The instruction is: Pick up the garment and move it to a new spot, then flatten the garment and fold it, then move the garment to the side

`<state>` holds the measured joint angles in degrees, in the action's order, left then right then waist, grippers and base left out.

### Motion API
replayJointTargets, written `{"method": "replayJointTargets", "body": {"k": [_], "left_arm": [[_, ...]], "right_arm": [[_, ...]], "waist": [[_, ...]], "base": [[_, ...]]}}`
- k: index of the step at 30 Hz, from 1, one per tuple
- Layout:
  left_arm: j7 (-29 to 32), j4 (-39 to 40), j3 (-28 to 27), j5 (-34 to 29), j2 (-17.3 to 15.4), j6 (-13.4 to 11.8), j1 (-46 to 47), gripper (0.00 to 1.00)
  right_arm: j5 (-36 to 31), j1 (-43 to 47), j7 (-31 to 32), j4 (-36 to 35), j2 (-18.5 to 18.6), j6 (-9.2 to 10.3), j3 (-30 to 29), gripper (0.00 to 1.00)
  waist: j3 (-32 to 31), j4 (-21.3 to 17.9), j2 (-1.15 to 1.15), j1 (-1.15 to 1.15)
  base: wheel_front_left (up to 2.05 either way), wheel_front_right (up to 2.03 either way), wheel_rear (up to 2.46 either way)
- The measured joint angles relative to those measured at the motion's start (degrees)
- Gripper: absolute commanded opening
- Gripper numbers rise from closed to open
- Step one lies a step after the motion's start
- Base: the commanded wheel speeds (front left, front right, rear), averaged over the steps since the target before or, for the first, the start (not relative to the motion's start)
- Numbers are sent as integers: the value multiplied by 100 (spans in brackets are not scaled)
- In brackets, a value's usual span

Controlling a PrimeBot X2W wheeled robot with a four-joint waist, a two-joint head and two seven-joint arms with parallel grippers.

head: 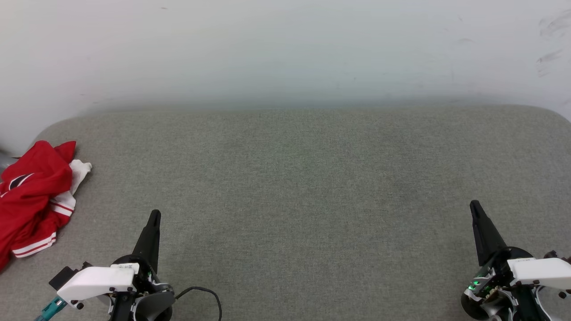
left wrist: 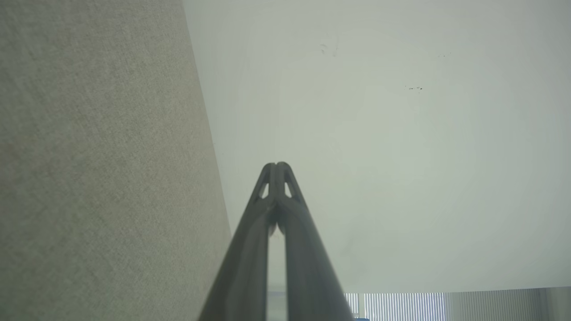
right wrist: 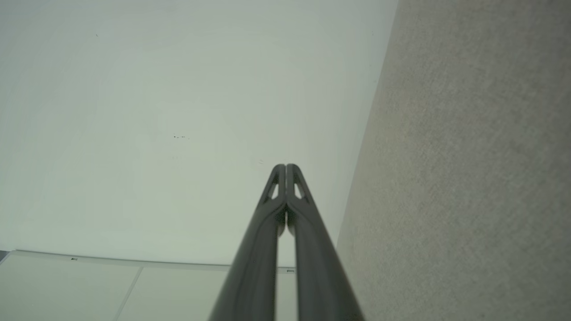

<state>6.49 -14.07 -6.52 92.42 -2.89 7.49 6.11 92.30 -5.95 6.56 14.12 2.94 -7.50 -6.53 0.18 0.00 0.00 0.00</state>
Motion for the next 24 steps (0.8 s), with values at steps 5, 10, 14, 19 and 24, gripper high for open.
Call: {"method": "replayJointTargets", "body": {"k": [5, 10, 14, 19, 24], "left_arm": [[0, 0, -1, 0, 0, 0, 0, 0], [0, 0, 0, 0, 0, 0, 0, 0], [0, 0, -1, 0, 0, 0, 0, 0], [0, 0, 0, 0, 0, 0, 0, 0], [0, 0, -1, 0, 0, 0, 0, 0]], "right_arm": [[0, 0, 0, 0, 0, 0, 0, 0], [0, 0, 0, 0, 0, 0, 0, 0], [0, 0, 0, 0, 0, 0, 0, 0], [0, 0, 0, 0, 0, 0, 0, 0], [0, 0, 0, 0, 0, 0, 0, 0]], "waist": [[0, 0, 0, 0], [0, 0, 0, 0], [0, 0, 0, 0], [0, 0, 0, 0], [0, 0, 0, 0]], "base": [[0, 0, 0], [0, 0, 0], [0, 0, 0], [0, 0, 0], [0, 0, 0]]}}
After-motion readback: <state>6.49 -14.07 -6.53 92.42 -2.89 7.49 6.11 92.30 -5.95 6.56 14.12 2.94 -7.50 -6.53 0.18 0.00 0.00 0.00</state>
